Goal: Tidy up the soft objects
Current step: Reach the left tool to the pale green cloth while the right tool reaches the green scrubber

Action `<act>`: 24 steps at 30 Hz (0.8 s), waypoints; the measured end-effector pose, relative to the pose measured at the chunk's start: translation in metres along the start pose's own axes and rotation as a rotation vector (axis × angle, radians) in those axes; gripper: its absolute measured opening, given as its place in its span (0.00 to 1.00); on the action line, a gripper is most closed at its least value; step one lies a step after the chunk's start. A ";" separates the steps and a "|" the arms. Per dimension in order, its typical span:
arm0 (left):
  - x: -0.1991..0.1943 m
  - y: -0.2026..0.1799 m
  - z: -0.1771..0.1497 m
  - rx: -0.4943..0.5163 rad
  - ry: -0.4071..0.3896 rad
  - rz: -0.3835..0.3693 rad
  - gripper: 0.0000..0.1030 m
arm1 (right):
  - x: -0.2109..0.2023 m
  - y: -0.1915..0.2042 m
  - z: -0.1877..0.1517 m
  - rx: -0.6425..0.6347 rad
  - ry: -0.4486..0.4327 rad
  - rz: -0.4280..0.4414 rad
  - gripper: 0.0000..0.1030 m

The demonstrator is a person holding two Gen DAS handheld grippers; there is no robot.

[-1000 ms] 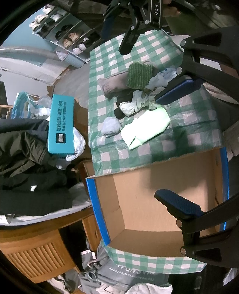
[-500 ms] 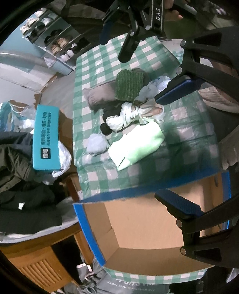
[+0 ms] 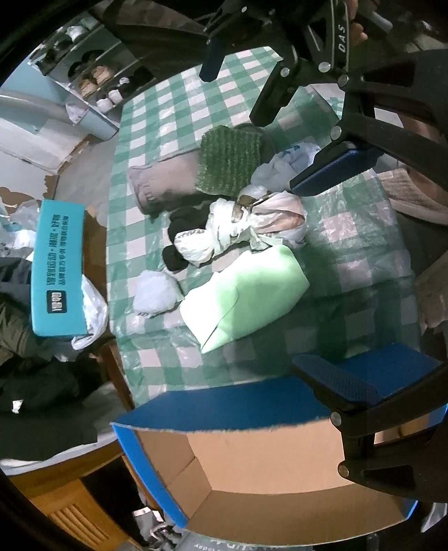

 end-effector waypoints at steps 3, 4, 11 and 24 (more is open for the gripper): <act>0.009 -0.003 -0.003 0.005 0.015 0.003 0.92 | 0.005 0.000 -0.005 0.002 0.017 0.000 0.98; 0.011 -0.004 -0.003 0.004 0.017 0.006 0.92 | 0.006 -0.001 -0.006 0.002 0.023 -0.002 0.98; 0.028 -0.006 -0.005 -0.014 0.046 0.002 0.92 | 0.015 -0.007 -0.013 0.017 0.053 -0.010 0.98; 0.054 -0.007 0.000 -0.028 0.066 0.030 0.92 | 0.044 -0.028 -0.019 0.087 0.078 -0.004 0.98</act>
Point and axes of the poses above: each gripper's, at about its wrist camera, not at the fingertips, and x roughly the way its jaws point, y to its left, z to its top, the point moved 9 cm from there along x, roughly the way its jaws point, and after that the axes turned 14 degrees about -x, right-handed, at the moved point
